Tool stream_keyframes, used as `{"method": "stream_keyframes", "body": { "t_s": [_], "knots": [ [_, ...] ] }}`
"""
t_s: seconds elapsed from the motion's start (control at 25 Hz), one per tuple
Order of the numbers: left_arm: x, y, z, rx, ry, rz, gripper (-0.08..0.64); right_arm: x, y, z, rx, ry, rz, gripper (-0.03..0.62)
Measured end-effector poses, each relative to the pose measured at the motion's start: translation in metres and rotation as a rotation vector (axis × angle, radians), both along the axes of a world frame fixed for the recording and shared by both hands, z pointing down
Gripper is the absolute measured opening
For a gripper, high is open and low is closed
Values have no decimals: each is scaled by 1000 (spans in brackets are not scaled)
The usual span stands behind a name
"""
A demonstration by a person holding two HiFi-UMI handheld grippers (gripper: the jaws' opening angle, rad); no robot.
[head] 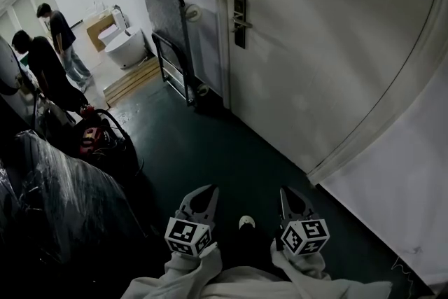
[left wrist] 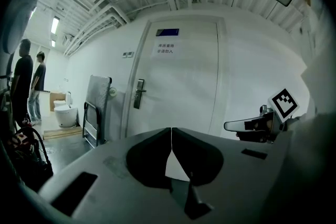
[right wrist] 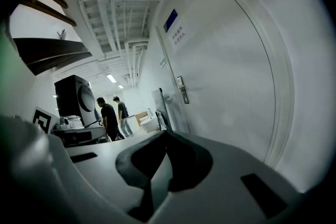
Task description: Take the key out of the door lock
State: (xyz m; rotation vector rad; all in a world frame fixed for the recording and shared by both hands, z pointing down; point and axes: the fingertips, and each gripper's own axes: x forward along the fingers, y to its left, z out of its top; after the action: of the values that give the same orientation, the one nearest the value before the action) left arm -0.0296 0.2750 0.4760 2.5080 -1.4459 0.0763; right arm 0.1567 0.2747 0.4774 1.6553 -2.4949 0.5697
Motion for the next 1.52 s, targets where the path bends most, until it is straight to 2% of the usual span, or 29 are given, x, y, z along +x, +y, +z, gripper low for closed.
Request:
{"method": "stream_keyframes", "body": {
  "t_s": [0.76, 1.16, 1.52],
  "knots": [
    [12, -119, -1, 5, -17, -86, 14, 10, -132, -1, -4, -4, -90, 52],
    [14, -124, 2, 18, -45, -123, 15, 4, -142, 6, -13, -28, -139, 52],
    [11, -139, 7, 5, -23, -132, 14, -6, -154, 11, -23, -4, -170, 52]
  ]
}}
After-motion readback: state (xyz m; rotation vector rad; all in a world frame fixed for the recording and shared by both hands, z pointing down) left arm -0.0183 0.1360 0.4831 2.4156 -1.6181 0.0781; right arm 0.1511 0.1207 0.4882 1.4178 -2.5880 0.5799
